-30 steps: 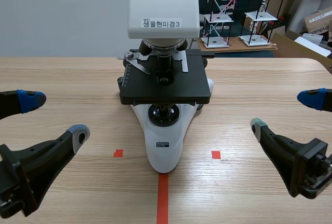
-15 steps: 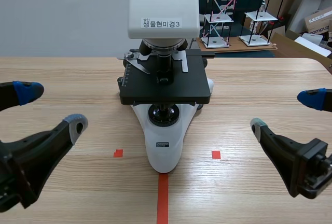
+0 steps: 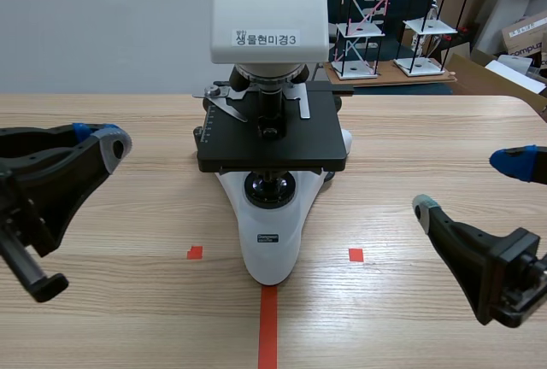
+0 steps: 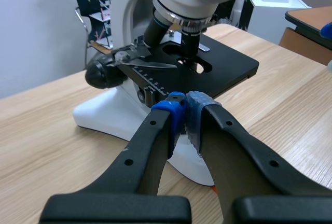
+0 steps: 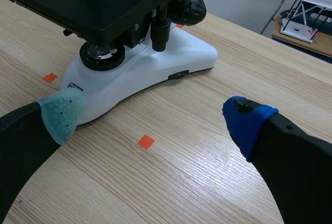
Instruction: Point at the objective lens
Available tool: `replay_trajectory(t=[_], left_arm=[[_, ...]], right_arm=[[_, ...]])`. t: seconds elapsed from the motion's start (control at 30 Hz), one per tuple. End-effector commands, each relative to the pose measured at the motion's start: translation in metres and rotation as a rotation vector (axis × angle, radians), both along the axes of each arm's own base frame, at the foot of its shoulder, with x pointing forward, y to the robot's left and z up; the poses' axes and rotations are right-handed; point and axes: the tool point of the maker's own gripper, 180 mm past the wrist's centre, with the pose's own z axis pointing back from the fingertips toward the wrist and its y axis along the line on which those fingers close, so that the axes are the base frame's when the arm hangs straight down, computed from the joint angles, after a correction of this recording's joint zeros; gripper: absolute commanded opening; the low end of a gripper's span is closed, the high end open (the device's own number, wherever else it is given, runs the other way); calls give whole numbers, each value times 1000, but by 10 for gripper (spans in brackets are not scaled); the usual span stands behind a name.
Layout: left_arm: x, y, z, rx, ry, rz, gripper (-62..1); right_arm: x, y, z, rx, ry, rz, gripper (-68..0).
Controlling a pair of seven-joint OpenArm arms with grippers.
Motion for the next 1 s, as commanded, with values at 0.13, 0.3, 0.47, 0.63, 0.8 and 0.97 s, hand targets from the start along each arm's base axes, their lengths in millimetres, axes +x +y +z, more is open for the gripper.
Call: replay_trajectory(t=[0.13, 0.3, 0.47, 0.63, 0.8, 0.97], left_arm=[[15, -9, 2, -60, -1, -5, -594], [24, -21, 7, -75, -14, -23, -594], [28, -35, 10, -83, -16, -55, -594], [34, -44, 5, -90, -8, -70, -594], [40, -51, -6, -111, 16, -73, -594], [44, -60, -8, -131, 21, -84, -595]], right_arm=[[4, 0, 7, 9, -28, -1, -97], [4, 0, 7, 9, -28, -1, -97], [4, 0, 8, 9, -28, -1, -97], [4, 0, 7, 9, -28, 0, -97], [4, 0, 8, 9, -28, -1, -97], [4, 0, 8, 9, -28, -1, -97]])
